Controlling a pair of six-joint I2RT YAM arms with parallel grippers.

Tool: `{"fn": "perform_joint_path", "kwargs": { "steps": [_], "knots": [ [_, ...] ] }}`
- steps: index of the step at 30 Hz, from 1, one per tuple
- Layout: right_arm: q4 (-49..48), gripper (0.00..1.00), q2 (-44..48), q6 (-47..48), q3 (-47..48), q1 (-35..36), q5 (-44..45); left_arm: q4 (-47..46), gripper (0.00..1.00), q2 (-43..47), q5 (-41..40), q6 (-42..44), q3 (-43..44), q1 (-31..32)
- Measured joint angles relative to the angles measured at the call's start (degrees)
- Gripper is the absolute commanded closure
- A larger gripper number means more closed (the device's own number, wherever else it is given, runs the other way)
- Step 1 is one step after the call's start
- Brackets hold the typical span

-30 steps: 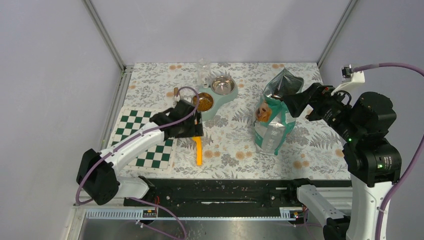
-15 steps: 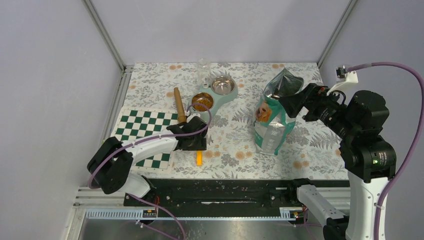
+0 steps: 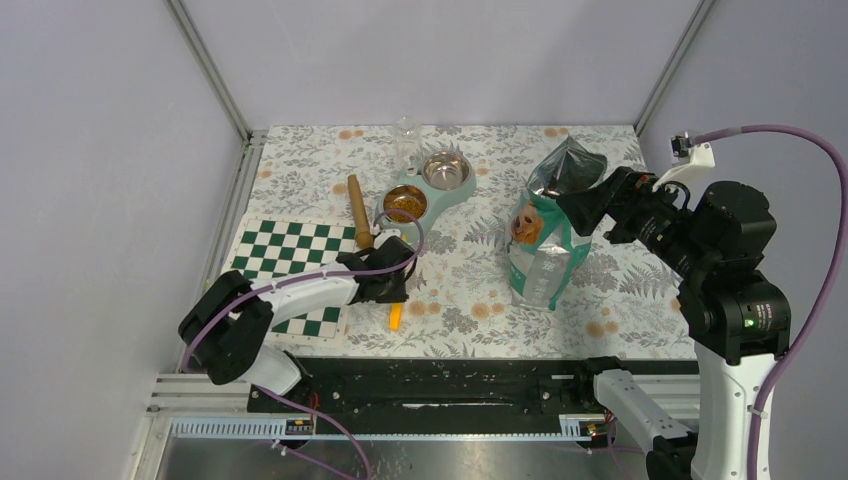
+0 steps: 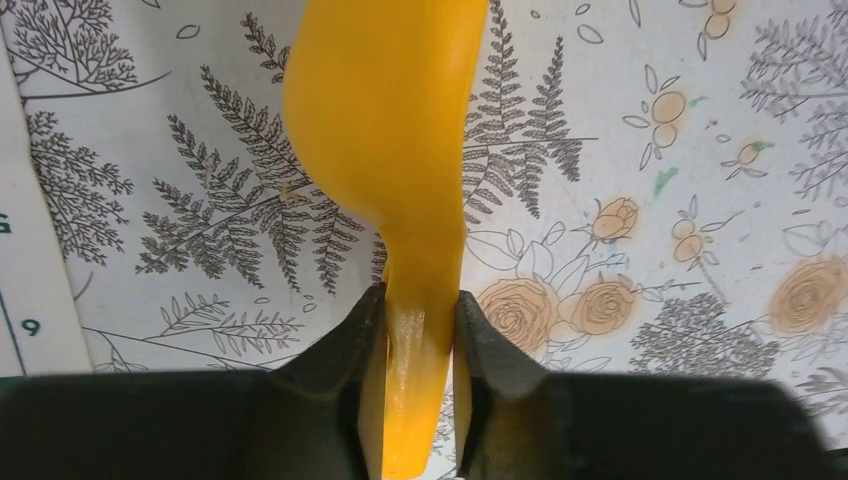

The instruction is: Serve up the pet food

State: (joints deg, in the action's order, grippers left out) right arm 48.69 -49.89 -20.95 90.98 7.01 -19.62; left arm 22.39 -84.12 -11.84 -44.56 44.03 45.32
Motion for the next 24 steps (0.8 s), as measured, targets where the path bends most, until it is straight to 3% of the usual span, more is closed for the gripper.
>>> {"fn": "perform_joint_path", "kwargs": {
  "steps": [1,7,14,18,24],
  "knots": [
    [0.00,0.05,0.00,-0.04,0.00,0.00,0.00,0.02,1.00,-0.07,-0.02,0.33,0.22,0.00],
    [-0.02,0.05,0.00,-0.46,0.00,0.00,-0.02,5.35,1.00,0.42,0.07,1.92,5.14,0.04],
    [-2.05,0.01,0.04,-1.64,-1.38,0.00,-2.08,10.43,1.00,9.05,2.75,5.55,20.06,0.46],
    [-6.34,0.00,0.76,-3.98,-4.57,0.00,-5.51,9.49,1.00,13.73,10.40,9.35,28.02,0.44],
    [-15.80,0.01,0.63,-10.49,-8.09,0.00,-11.96,4.68,1.00,15.65,29.68,15.58,36.00,0.50]
  ]
}}
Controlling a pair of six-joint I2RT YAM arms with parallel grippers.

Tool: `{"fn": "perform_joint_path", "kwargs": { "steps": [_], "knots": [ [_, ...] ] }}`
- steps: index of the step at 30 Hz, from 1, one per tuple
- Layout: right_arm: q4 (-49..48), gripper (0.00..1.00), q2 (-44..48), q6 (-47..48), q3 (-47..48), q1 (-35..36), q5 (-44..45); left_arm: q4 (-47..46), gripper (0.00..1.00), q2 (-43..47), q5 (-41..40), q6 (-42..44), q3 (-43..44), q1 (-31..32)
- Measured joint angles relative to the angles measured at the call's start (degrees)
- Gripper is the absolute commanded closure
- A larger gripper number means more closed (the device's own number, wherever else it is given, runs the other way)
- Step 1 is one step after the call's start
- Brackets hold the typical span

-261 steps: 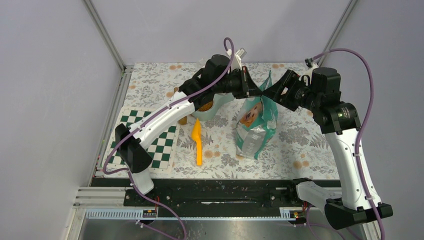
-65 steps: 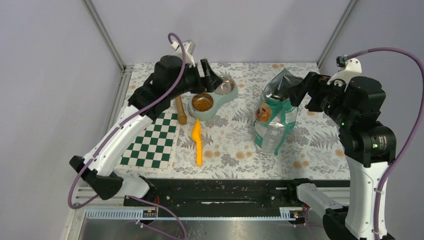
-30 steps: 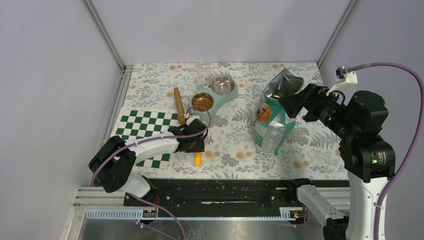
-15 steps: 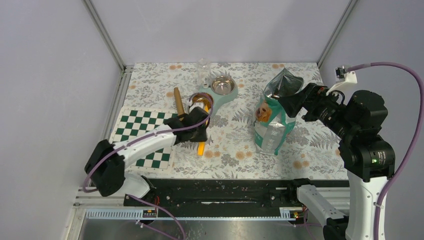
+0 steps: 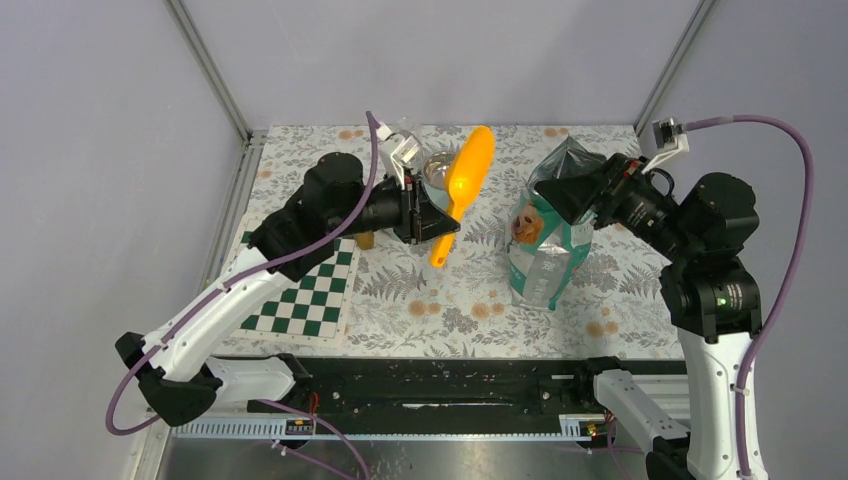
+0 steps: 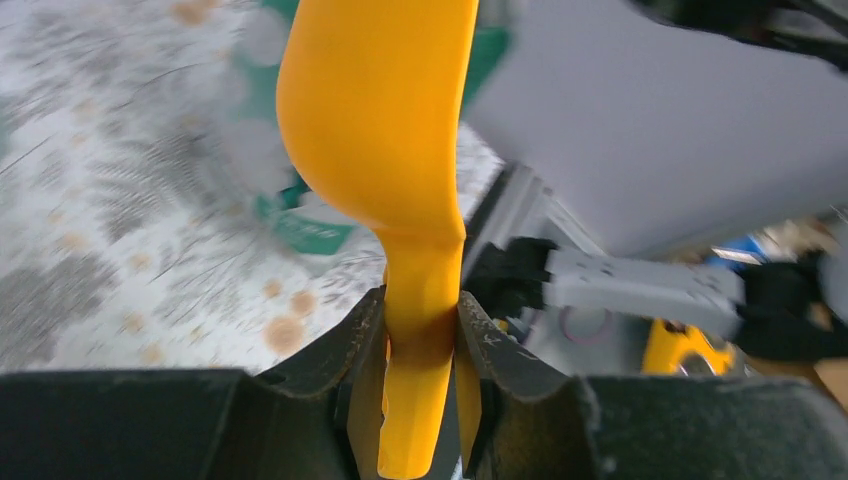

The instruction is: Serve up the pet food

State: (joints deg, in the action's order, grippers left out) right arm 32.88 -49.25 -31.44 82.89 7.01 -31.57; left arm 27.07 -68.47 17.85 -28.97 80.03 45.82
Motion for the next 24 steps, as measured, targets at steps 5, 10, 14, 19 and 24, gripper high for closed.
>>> {"fn": "perform_joint_path", "kwargs": {
  "steps": [5,10,14,19,24],
  "knots": [
    [-10.67,0.02,-1.81,-4.98,-0.85,0.00,-6.67,-5.11,1.00,-0.04,16.70,2.16,1.53,0.07],
    [-14.62,0.05,-5.44,-5.44,1.53,0.68,-12.31,-8.63,1.00,-0.68,26.95,2.27,1.66,0.11],
    [-13.86,0.14,-9.51,-2.99,5.84,3.48,-14.78,-9.62,1.00,-1.92,31.87,2.38,2.67,0.11],
    [-9.40,0.36,-13.18,1.20,11.02,6.05,-16.39,-9.62,1.00,-2.60,33.48,2.78,3.52,0.07],
    [-5.60,0.55,-14.25,4.24,13.84,7.37,-17.86,-8.22,0.90,-2.99,33.66,3.74,4.50,0.04]
  ]
}}
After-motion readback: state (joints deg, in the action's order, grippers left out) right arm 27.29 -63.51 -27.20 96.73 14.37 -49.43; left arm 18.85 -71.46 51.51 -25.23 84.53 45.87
